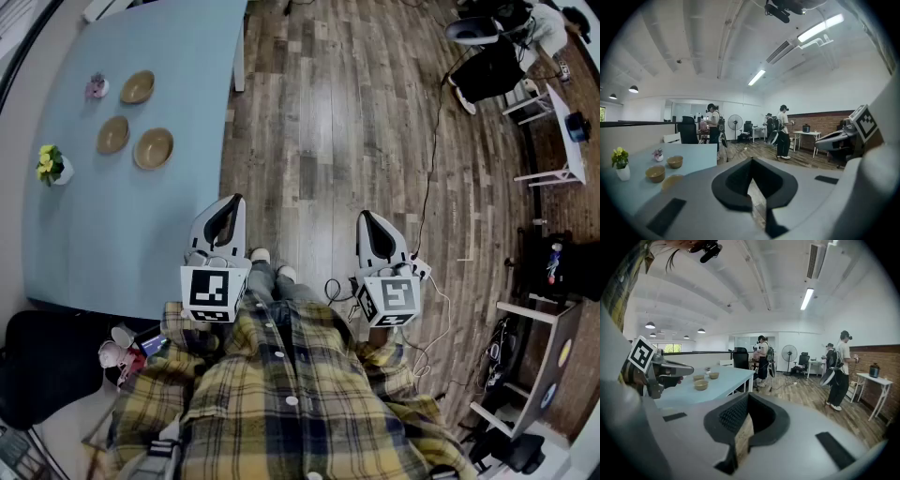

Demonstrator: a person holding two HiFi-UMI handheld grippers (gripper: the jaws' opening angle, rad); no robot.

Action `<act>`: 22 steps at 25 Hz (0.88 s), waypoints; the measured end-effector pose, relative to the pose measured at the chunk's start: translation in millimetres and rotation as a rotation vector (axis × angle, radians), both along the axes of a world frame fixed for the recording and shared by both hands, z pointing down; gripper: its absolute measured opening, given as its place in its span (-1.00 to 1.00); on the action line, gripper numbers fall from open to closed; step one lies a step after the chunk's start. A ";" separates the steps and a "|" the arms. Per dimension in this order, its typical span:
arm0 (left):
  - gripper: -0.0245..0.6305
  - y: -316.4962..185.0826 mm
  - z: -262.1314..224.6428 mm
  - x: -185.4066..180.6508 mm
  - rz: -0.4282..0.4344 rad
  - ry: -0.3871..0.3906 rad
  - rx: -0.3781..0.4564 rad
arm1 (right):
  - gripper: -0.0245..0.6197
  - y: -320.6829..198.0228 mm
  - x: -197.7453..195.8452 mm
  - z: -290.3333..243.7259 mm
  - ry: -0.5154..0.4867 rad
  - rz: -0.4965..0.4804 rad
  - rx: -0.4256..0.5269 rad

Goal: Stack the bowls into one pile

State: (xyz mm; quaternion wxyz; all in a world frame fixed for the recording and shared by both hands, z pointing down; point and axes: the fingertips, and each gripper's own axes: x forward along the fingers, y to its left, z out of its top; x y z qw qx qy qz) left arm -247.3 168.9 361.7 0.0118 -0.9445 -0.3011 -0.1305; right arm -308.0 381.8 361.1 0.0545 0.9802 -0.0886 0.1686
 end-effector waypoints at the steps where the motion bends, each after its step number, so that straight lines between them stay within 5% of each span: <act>1: -0.96 -2.6 -1.1 1.9 0.000 0.001 0.000 | -0.91 -2.0 1.5 -0.7 0.004 0.007 0.002; 10: -0.95 -17.6 3.4 18.0 0.003 -0.013 -0.023 | -0.88 -14.1 13.6 -0.4 -0.013 0.019 0.077; 14: -0.74 -13.0 11.3 29.6 0.000 -0.033 -0.026 | -0.67 -12.6 28.4 7.9 -0.031 0.001 0.096; 22: -0.55 8.6 18.9 92.0 -0.077 -0.027 -0.012 | -0.46 16.4 109.4 18.9 -0.023 -0.080 0.119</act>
